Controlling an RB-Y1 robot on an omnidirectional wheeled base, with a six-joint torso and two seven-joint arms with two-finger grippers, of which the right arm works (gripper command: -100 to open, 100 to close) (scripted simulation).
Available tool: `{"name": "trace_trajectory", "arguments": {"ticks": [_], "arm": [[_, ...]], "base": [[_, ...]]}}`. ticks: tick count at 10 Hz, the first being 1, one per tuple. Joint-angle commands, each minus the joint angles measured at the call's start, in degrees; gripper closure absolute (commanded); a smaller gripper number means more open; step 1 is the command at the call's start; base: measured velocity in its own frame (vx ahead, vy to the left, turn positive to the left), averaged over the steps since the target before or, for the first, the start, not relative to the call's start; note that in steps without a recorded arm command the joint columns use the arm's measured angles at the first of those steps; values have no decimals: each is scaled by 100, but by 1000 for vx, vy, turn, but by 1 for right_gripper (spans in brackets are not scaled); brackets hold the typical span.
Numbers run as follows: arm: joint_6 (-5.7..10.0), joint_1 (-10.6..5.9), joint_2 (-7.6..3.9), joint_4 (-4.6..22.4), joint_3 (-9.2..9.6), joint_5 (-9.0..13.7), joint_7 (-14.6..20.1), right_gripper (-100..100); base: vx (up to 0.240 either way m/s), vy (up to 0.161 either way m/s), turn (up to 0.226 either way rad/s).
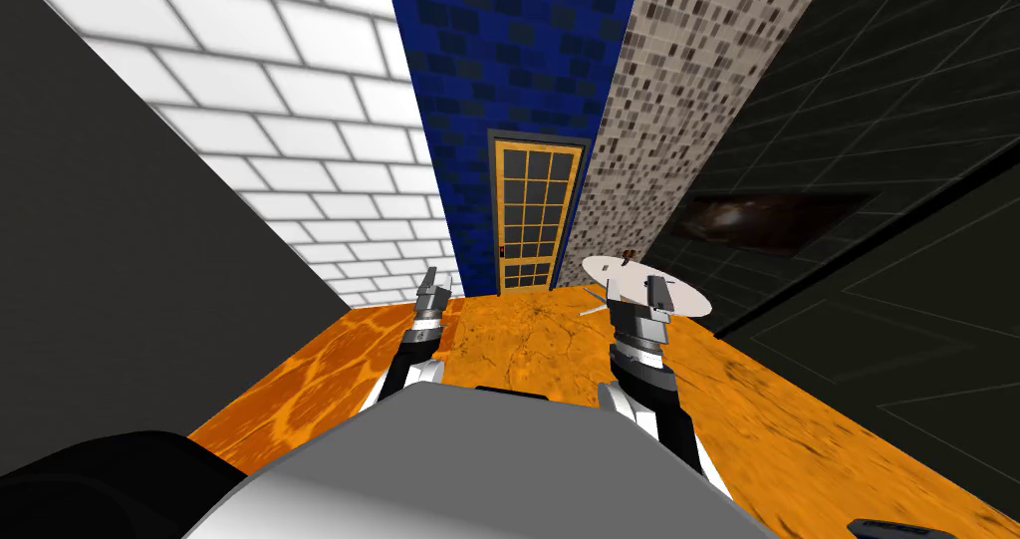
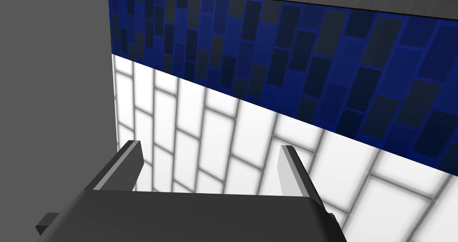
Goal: Pull the door open
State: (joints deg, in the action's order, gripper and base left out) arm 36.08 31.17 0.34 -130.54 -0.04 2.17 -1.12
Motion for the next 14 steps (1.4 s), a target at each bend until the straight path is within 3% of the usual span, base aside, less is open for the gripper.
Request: {"name": "trace_trajectory", "arguments": {"ticks": [1, 6, 14], "arm": [[53, -41, -74, 193, 25, 140, 176, -100], [222, -172, -263, 815, 104, 591, 745, -100], [452, -351, -454, 1660, 212, 1204, 1518, -100]], "base": [[68, 26, 120], [165, 31, 166], [113, 22, 127]]}}
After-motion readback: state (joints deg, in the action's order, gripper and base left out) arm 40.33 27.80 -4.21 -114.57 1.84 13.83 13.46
